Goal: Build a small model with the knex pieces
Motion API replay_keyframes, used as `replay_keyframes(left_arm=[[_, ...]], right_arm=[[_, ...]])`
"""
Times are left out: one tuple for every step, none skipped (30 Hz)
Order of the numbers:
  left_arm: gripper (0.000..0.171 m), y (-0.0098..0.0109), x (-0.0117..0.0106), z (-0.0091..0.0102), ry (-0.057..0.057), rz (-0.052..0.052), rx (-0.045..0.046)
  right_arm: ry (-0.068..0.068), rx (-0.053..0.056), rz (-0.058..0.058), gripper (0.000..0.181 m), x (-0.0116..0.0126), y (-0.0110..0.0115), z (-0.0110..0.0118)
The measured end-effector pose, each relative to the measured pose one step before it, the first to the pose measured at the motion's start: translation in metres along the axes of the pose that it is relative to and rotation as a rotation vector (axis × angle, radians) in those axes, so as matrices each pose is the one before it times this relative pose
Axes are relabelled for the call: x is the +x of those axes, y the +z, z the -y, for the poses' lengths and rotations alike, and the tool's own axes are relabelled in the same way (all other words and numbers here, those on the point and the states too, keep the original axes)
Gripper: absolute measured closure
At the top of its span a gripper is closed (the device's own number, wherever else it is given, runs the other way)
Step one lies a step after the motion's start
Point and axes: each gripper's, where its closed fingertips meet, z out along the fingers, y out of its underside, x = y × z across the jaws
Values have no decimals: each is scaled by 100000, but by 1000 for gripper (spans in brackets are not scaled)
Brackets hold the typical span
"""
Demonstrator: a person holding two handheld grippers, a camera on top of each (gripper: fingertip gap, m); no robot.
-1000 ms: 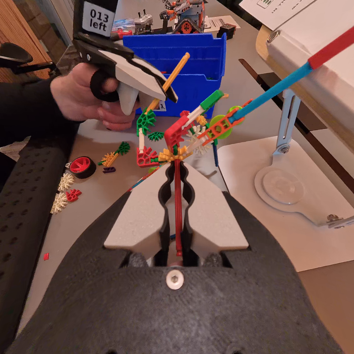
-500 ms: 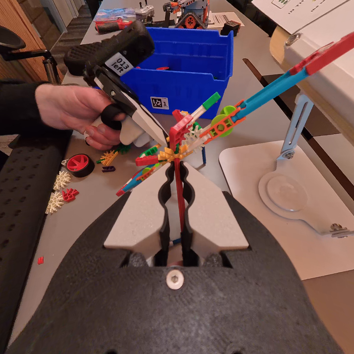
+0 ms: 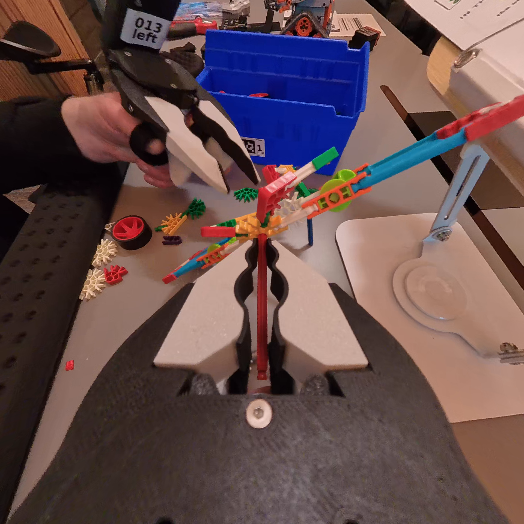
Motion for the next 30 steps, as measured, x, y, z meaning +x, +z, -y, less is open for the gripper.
replay_keyframes(left_arm=[[132,767,223,-335,3506,-179,-2851],[131,717,109,-198,1977,319,-1845],[129,697,313,-325,1251,-1218,-2393],[125,640,118,-305,-52,-704,-2046],[124,502,-131,-117,-386,122,-933],[127,327,3,-5,108,-1078,-185],[135,190,305,20,-95,-3039,103],[140,152,238,41,-519,-2334,148],[150,53,-180,270,289,817,1437],[156,-16,-374,320,1279,2579,1694],[164,50,-252,119,1824,2031,46],[166,8,-313,179,3541,3270,285],[166,-78,-174,348,4699,3653,988],[167,-144,-161,452,4508,4130,953],[167,-175,-188,563,5721,4832,1479],[167,-194,-276,595,6708,5585,1470],[167,-171,-282,502,6531,5620,602],[167,-175,-314,471,7796,6158,476],[167,-156,-369,432,8762,6618,228],[167,-118,-324,346,6889,5309,-95],[167,-59,-314,235,5866,4433,-37],[167,-55,-363,233,6423,4847,645],[167,-60,-263,172,4884,3951,270],[167,-67,-209,158,2798,2963,286],[167,-104,-239,253,2423,2554,1363],[167,-109,-318,227,4222,3009,1322],[167,-93,-284,207,3710,2801,835],[167,-88,-211,245,2444,2101,953],[168,-69,-251,195,5188,2594,867],[168,-8,-210,115,6102,2099,741]], right_arm=[[-595,-243,230,179,-145,85,4],[-406,-146,141,179,-129,70,30],[-510,-15,361,179,-179,64,53],[-657,-268,690,179,-214,56,0],[-654,-199,281,179,-160,66,24],[-348,-29,272,179,-119,57,49],[-203,34,235,179,-96,62,81],[-31,-150,-9,179,-55,65,41],[126,-450,84,179,-58,79,-6],[181,-430,-247,179,-1,43,-11],[620,-452,-560,179,78,22,10],[822,-471,-1260,179,211,-24,-5],[702,-435,-975,179,168,-44,-11],[1018,-134,-684,179,108,-68,52],[1332,-42,-829,179,124,-78,113],[1244,-228,-1481,179,169,-39,127],[1430,-716,-1278,179,118,16,74],[1256,-558,-1305,179,77,52,87],[1404,-678,-1297,179,53,92,64],[1282,-351,-786,179,-21,96,88],[1328,77,-755,179,-24,69,138],[1601,225,-900,179,49,60,140],[1875,72,-963,179,89,69,75],[1285,521,-831,180,82,50,97],[1506,757,-765,180,112,23,110],[2300,923,-533,180,117,28,129],[1697,573,465,180,-50,94,70],[533,23,-169,180,4,146,-53],[817,101,-947,180,136,181,-66],[447,342,636,180,-105,229,-56]])
